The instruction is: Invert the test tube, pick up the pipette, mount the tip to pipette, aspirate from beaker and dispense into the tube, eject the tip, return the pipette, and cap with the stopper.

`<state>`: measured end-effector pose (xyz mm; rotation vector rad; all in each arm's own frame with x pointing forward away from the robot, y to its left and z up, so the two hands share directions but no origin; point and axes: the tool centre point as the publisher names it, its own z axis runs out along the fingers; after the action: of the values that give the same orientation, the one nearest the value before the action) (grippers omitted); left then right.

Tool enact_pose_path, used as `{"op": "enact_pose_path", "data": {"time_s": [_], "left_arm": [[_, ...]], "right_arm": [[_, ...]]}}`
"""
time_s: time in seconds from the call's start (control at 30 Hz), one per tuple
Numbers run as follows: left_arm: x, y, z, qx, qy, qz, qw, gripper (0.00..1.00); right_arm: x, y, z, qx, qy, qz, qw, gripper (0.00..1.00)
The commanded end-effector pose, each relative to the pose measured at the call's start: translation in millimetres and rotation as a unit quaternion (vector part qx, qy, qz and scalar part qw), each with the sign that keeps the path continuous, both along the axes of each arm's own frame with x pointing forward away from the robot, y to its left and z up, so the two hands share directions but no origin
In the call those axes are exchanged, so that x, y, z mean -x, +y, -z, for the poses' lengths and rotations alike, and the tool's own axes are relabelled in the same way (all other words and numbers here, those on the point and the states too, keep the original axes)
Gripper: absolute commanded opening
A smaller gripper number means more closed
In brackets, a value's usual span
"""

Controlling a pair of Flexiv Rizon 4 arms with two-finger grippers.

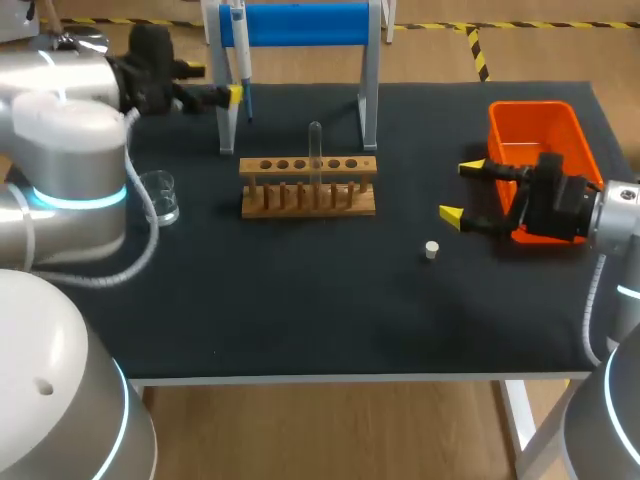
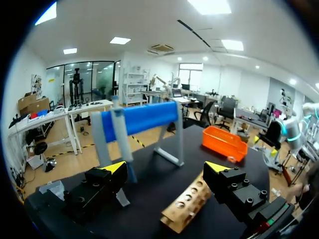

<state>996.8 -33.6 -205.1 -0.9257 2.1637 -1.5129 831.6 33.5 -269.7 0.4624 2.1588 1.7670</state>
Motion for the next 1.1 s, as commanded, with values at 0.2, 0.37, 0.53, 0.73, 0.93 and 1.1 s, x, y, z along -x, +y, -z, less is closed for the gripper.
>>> {"op": "enact_pose_path", "data": {"time_s": [0.2, 0.37, 0.53, 0.73, 0.93, 1.1], "left_arm": [[87.1, -42.3, 36.8, -0.004, -0.037, 0.007, 0.999, 1.0], [108.2, -40.4, 51.4, -0.017, -0.027, 0.013, 0.999, 1.0], [120.4, -36.1, 62.8, -0.023, -0.02, 0.01, 0.999, 1.0], [130.9, -35.1, 71.0, -0.021, -0.022, 0.027, 0.999, 1.0], [134.7, -37.0, 75.0, -0.053, 0.006, 0.027, 0.998, 1.0], [134.7, -37.0, 75.0, -0.053, 0.006, 0.027, 0.998, 1.0]], "right_arm": [[0.7, 0.0, 0.1, 0.0, 0.0, 0.0, 1.0, 1.0], [0.7, 0.0, 0.1, 0.0, 0.0, 0.0, 1.0, 1.0], [0.7, 0.0, 0.1, 0.0, 0.0, 0.0, 1.0, 1.0], [0.7, 0.0, 0.1, 0.0, 0.0, 0.0, 1.0, 1.0], [0.7, 0.0, 0.1, 0.0, 0.0, 0.0, 1.0, 1.0], [0.7, 0.0, 0.1, 0.0, 0.0, 0.0, 1.0, 1.0]]}}
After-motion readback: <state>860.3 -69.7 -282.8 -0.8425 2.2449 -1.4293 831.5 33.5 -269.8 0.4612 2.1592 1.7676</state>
